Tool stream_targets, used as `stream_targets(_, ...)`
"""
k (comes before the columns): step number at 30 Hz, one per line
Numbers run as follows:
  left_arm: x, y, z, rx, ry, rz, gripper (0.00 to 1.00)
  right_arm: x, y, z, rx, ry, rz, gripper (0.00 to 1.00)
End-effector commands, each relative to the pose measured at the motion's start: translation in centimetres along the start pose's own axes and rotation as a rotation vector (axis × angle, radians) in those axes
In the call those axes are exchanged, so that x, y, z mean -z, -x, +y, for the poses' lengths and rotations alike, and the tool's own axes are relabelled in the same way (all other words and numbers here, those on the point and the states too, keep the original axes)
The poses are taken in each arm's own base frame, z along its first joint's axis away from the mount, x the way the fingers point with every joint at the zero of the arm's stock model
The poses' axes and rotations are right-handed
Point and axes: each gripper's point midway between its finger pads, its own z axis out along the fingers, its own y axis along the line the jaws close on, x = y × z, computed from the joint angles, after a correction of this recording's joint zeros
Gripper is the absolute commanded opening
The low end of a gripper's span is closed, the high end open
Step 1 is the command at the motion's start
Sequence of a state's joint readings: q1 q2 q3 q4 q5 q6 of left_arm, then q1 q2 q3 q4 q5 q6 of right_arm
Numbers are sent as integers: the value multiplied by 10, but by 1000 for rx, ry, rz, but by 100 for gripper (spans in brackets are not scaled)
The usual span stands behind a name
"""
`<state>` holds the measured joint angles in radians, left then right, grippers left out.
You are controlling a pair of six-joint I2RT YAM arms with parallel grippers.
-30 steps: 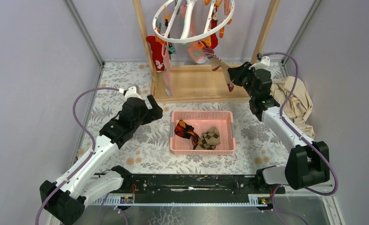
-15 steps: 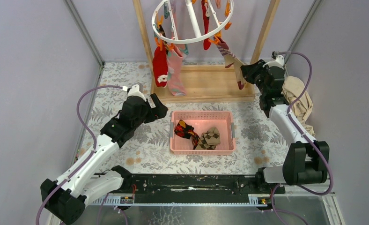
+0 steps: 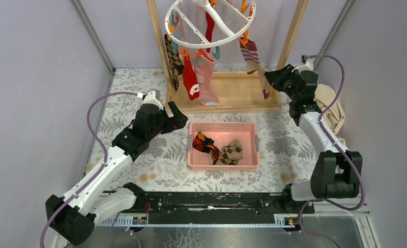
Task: Remove the socks clipped to the hanger
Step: Remove the sock from the hanger.
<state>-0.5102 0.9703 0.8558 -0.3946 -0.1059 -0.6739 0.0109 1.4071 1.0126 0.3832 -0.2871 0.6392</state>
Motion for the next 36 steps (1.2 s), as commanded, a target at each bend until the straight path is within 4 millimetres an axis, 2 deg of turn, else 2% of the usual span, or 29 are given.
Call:
stream_targets(1, 1, 17, -27, -19, -102, -45, 98, 10, 9, 39, -28, 153, 17, 18)
stream_targets(8, -2, 9, -50, -55, -191, -24, 98, 26, -14, 59, -119, 246, 146, 18)
stream_targets(14, -4, -2, -72, -104, -243, -7, 98, 43, -27, 88, -213, 390, 258, 18)
stream_targets(21, -4, -5, -83, -112, -281, -11, 98, 69, -37, 127, -253, 573, 375, 19)
stream_targets(27, -5, -3, -91, -130, -290, -29, 98, 85, -58, 163, -226, 685, 488, 19)
stream_targets(36, -1, 1, -105, -138, -362, -55, 99, 110, -84, 206, -285, 845, 603, 19)
